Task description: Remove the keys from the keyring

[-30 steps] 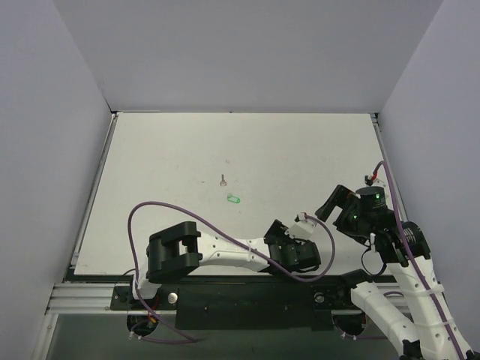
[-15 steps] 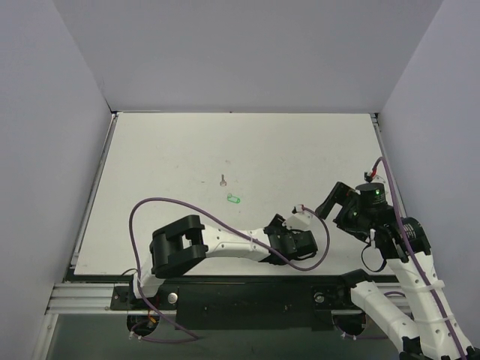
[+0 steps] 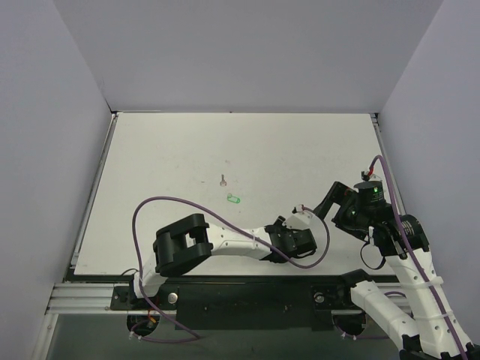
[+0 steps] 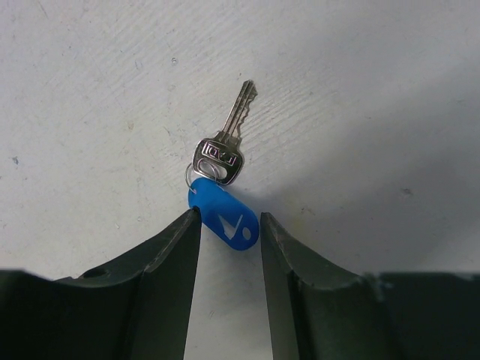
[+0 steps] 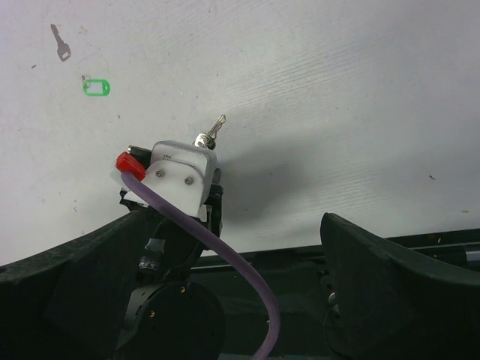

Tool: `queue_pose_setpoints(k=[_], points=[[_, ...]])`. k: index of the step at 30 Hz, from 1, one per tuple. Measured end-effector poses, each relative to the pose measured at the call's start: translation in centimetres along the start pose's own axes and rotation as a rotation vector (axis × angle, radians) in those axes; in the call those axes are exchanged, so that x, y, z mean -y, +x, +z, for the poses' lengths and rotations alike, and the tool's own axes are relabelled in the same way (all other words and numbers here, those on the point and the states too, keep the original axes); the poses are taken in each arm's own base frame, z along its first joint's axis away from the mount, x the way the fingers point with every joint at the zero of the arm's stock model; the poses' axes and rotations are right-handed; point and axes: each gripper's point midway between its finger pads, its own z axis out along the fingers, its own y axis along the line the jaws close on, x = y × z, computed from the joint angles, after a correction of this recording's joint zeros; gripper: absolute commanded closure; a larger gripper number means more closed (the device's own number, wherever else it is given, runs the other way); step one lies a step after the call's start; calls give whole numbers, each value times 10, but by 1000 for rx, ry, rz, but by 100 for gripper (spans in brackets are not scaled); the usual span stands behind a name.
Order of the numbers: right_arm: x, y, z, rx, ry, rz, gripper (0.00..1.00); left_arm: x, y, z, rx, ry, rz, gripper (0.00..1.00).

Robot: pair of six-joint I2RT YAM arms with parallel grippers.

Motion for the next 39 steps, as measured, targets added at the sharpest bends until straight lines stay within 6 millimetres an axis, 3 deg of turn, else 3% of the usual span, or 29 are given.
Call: queue_pose_setpoints(k=[6, 14, 18, 20, 24, 31, 39], points=[[-1, 1, 0, -5, -7, 0, 5, -2, -1, 2, -1, -5, -5, 54], [-2, 2, -1, -10, -12, 0, 5, -8, -6, 11, 10, -22, -19, 64], [-2, 2, -1, -10, -12, 0, 5, -9, -7, 13, 17, -29, -14, 73], [-2, 2, -1, -10, -13, 0, 5, -8, -7, 13, 18, -28, -15, 86], [-2, 2, 0, -11, -12, -1, 5, -10, -6, 13, 13, -31, -7, 100], [-3, 3, 1, -23, -12, -11, 5, -18, -2, 8, 9, -35, 8, 100], [-20, 2, -7, -49, -91, -36, 4, -38, -7, -27, 16, 40, 16, 100]])
